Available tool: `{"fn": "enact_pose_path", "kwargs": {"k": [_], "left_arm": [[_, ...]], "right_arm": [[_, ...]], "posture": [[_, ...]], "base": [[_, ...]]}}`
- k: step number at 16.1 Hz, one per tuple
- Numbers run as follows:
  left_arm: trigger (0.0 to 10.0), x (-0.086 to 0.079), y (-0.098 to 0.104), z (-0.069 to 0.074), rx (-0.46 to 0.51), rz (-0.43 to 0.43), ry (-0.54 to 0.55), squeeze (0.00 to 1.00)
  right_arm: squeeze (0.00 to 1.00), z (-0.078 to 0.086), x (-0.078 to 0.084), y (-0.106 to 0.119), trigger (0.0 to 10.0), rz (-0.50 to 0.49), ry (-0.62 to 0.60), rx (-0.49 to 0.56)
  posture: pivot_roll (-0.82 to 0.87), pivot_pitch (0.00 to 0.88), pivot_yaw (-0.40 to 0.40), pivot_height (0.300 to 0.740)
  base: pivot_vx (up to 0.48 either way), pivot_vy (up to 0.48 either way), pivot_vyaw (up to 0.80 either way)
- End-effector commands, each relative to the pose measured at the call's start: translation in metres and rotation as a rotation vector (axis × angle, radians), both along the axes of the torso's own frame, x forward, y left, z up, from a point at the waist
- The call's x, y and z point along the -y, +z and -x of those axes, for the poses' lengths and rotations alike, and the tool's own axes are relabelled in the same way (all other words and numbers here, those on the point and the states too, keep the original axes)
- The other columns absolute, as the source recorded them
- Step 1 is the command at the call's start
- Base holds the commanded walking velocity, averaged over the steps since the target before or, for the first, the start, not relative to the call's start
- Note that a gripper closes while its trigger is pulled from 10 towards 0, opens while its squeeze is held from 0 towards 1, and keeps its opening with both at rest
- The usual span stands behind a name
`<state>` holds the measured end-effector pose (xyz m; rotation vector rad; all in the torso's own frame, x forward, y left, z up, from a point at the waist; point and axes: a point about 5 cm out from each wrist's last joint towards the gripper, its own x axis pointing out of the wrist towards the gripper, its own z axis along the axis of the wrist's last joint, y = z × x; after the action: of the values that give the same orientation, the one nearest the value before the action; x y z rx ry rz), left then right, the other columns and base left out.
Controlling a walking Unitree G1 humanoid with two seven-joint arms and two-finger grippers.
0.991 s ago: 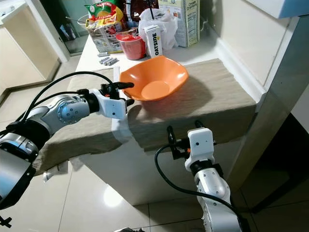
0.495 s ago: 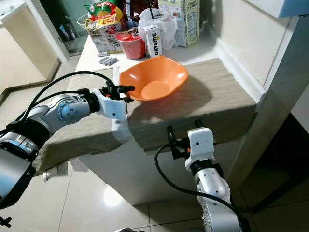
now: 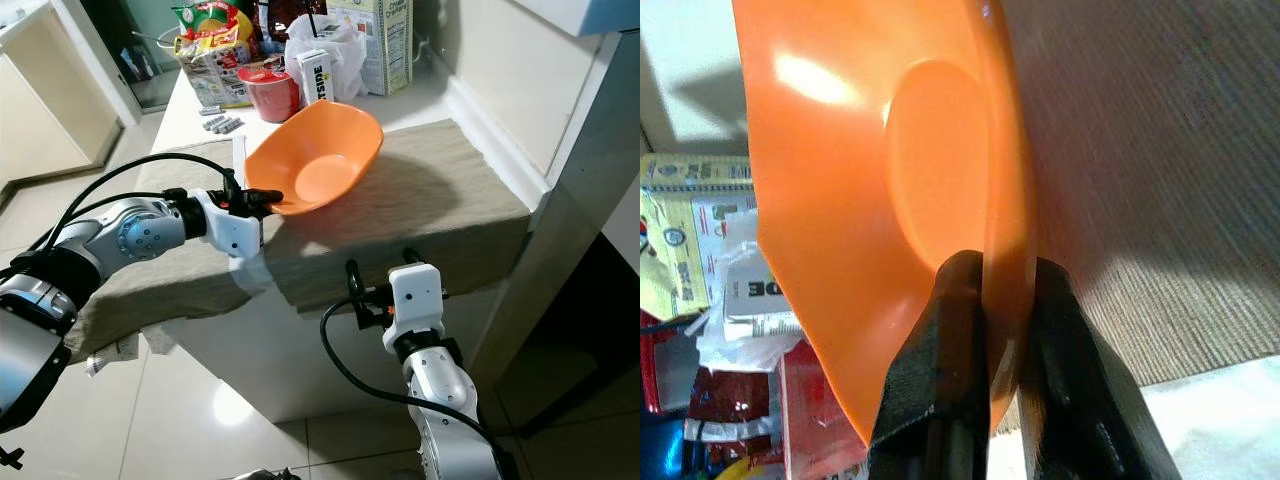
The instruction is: Setting the table
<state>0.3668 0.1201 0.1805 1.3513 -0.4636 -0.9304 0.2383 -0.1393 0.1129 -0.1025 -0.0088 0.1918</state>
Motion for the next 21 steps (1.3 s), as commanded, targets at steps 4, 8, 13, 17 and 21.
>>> {"fn": "enact_pose_path", "kwargs": {"k": [4, 8, 13, 17, 21], "left_arm": [[0.0, -0.009, 0.023, 0.002, 0.147, -0.049, -0.068, 0.0], [0.0, -0.016, 0.036, 0.005, 0.229, -0.105, -0.1, 0.0], [0.0, -0.035, 0.034, 0.002, 0.249, -0.14, -0.029, 0.0], [0.0, -0.055, 0.033, 0.005, 0.241, -0.086, 0.038, 0.0], [0.0, -0.067, 0.032, 0.028, 0.209, 0.082, 0.05, 0.0]], "right_arm": [[0.0, -0.009, -0.005, 0.005, 10.0, -0.008, 0.013, 0.015], [0.0, -0.029, 0.001, 0.033, 10.0, -0.058, 0.035, 0.076], [0.0, -0.029, 0.009, 0.042, 10.0, -0.195, 0.185, -0.015], [0.0, -0.014, 0.011, 0.027, 10.0, -0.175, 0.291, -0.111], [0.0, 0.012, 0.027, 0.022, 10.0, -0.021, 0.241, -0.034]], "posture": [[-0.19, 0.045, 0.201, 0.736], [-0.17, 0.027, 0.193, 0.736], [-0.18, 0.016, 0.184, 0.736], [-0.18, 0.013, 0.175, 0.736], [-0.18, 0.013, 0.164, 0.736]], "base": [[0.0, 0.0, 0.0], [0.0, 0.0, 0.0], [0.0, 0.0, 0.0], [0.0, 0.0, 0.0], [0.0, 0.0, 0.0]]}}
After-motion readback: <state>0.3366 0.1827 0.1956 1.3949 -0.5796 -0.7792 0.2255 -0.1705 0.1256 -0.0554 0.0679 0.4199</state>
